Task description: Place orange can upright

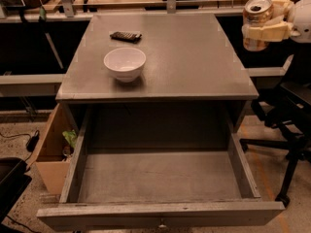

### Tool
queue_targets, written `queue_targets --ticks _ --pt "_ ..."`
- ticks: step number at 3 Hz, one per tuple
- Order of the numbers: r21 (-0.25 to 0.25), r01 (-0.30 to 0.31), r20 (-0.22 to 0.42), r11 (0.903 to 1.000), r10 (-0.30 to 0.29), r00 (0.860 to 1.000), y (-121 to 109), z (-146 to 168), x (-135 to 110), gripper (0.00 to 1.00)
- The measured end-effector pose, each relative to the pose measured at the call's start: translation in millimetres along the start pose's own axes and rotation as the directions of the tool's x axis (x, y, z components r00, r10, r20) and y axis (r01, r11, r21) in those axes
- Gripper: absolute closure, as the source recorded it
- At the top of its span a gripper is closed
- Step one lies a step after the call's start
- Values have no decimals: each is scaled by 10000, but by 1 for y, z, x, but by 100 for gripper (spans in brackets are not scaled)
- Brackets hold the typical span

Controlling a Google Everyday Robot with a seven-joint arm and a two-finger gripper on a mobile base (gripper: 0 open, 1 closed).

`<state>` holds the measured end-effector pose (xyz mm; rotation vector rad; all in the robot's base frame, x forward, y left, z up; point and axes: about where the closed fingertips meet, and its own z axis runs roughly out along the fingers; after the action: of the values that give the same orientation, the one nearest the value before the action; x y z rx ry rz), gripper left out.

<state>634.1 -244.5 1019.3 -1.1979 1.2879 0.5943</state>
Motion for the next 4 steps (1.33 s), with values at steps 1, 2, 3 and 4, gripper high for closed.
queue_targets --ticks 1,2,3,4 --pt "103 -99 39 9999 99 9999 0 1 2 100" --pt "507 -790 722 9956 752 9945 2 6 21 100" --pt "955 -1705 1945 9807 1496 9694 7 18 55 100" --pt "969 -2107 2430 9727 1822 9528 10 28 81 100"
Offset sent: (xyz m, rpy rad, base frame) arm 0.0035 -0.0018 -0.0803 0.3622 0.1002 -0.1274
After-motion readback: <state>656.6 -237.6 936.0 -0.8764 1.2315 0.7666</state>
